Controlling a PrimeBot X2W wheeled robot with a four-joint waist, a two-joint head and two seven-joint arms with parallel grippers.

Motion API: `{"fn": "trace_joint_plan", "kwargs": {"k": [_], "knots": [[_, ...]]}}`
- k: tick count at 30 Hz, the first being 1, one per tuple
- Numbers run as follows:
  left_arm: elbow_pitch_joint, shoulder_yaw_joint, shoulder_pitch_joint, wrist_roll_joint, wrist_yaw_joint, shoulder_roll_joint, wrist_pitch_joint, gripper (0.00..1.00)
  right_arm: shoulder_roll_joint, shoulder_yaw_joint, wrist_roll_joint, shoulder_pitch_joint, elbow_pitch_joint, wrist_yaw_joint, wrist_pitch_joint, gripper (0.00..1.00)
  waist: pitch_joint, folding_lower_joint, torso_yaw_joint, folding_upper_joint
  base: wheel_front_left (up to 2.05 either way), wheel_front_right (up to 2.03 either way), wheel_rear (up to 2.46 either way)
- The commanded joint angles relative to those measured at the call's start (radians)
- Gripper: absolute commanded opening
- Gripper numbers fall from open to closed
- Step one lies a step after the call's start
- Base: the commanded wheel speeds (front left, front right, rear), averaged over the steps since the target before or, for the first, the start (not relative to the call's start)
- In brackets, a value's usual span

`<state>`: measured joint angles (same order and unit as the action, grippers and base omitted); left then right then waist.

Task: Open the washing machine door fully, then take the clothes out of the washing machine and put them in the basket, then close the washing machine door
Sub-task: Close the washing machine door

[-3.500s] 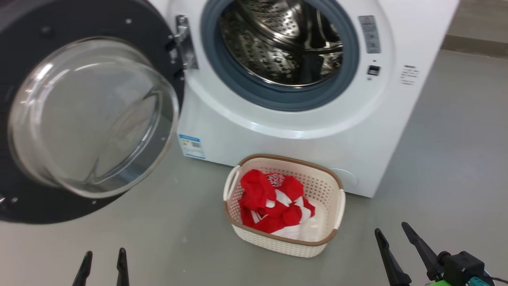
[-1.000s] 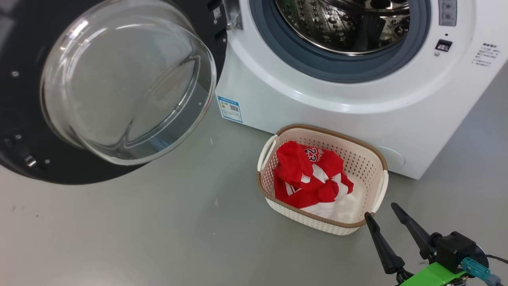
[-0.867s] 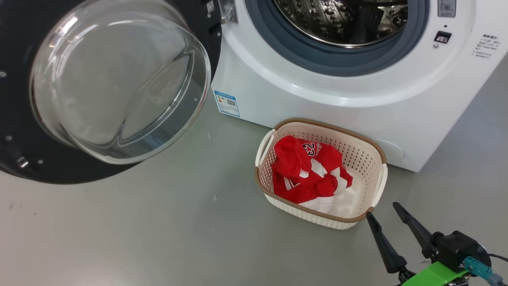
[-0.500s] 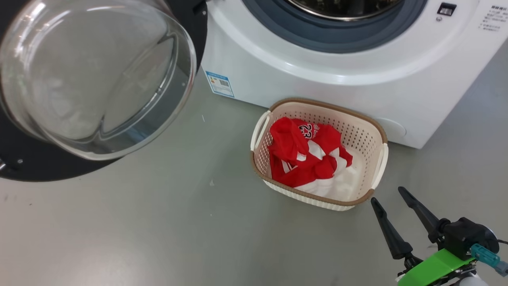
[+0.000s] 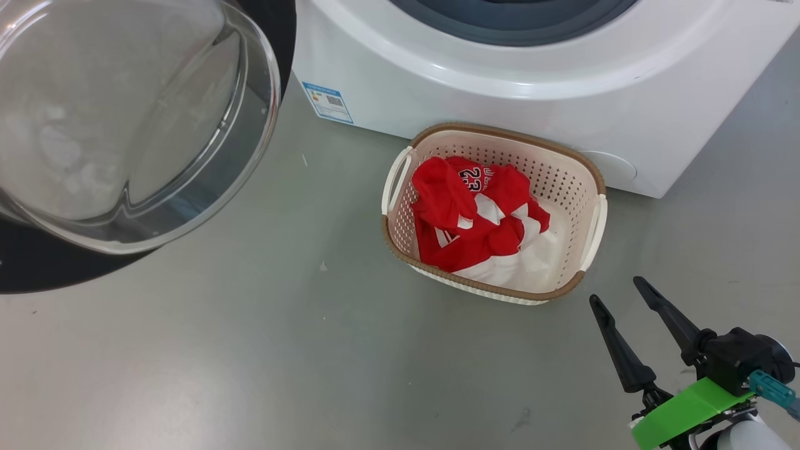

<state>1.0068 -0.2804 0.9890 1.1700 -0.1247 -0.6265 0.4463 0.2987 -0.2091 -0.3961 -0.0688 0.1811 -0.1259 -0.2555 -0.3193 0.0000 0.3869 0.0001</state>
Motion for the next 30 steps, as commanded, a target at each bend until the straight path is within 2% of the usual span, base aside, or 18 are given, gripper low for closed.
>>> {"fn": "trace_joint_plan", "kwargs": {"k": [1,14,30], "knots": [[-0.010,-0.003,0.005,0.010,-0.005,-0.060,0.032,0.00,0.006,-0.024,0.013,-0.019,-0.024,-0.005,-0.006,1.00,0.003,0.0000,-0.002,-0.0001,0.00,0.00,0.00],[-0.073,0.036,-0.047,0.031,-0.005,-0.041,0.184,0.00,-0.005,-0.018,0.010,-0.009,-0.017,-0.005,-0.006,1.00,0.050,0.0000,0.002,-0.0001,0.00,0.00,0.00],[-0.236,0.068,-0.146,0.086,-0.006,-0.054,0.391,0.00,-0.041,-0.017,0.007,0.013,-0.007,-0.005,-0.006,1.00,0.134,0.0000,0.000,-0.0001,0.00,0.00,0.00]]}}
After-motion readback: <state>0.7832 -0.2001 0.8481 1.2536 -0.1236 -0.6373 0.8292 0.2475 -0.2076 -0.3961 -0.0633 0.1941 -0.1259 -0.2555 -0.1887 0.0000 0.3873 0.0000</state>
